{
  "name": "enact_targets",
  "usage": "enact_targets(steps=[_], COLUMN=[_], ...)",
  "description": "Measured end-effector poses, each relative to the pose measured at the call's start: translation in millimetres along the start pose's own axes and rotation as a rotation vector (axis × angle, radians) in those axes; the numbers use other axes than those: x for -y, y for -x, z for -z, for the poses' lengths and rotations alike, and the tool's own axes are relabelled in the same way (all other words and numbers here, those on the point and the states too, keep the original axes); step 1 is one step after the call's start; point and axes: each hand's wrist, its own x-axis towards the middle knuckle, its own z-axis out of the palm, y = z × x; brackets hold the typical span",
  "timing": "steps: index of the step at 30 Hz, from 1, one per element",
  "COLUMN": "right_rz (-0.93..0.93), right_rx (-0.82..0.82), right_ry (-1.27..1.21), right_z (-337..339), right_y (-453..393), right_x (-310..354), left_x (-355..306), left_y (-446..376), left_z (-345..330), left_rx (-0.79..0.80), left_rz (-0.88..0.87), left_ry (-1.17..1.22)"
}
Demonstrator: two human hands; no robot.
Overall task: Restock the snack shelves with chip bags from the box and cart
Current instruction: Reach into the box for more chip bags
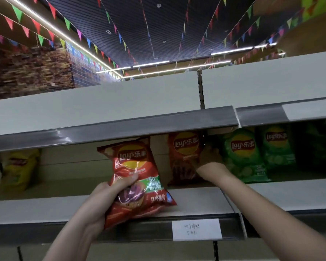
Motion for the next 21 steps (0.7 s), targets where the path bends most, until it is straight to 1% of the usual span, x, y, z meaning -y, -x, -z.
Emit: enact_targets(steps=[1,2,5,6,7,10,12,14,15,17,19,21], right_rz=[0.029,0.066,0.142,0.169,0.205,0.285,0.293,0.230,0.181,0.110,0.096,0.096], right_rx=[-0.039,-0.036,0.121,0.146,0.143,0.068,0.049,0.052,0.073,0.136,0.158,0.158], right_ry=[0.025,0.050,0.136,0.177,0.229,0.383,0.427,0.434,0.374,0.188,0.095,0.062], right_z=[-3.8,-6.8,-18.3,-22.7,-27.8,-37.8,-38.2,-35.7,-34.2,-33.0,-35.6,-37.3], right_y=[11.5,22.4,39.7,39.4,35.6,23.7,18.8,18.0,17.6,16.6,13.7,11.2], right_x=[5.6,12.0,29.1,32.1,32.6,27.4,23.8,22.2,21.5,20.9,18.0,15.5], left_x=[-1.9,-4.6,-7.3,-7.0,-6.0,1.4,6.8,10.5,10.6,8.0,3.4,0.9], left_y=[-8.5,-18.4,-57.8,-69.6,-81.1,-107.6,-118.6,-129.8,-134.6,-142.4,-149.6,-157.8], left_z=[4.0,5.8,5.9,4.2,4.2,5.6,3.5,3.6,4.1,9.3,18.4,28.3], left_rx=[-0.013,-0.023,-0.042,-0.034,-0.013,0.060,0.029,0.002,0.001,0.053,0.105,0.097], left_rz=[0.005,0.000,-0.038,-0.050,-0.077,-0.174,-0.190,-0.137,-0.105,-0.019,0.081,0.170], left_ry=[0.007,0.004,-0.033,-0.060,-0.098,-0.235,-0.291,-0.332,-0.364,-0.421,-0.435,-0.499])
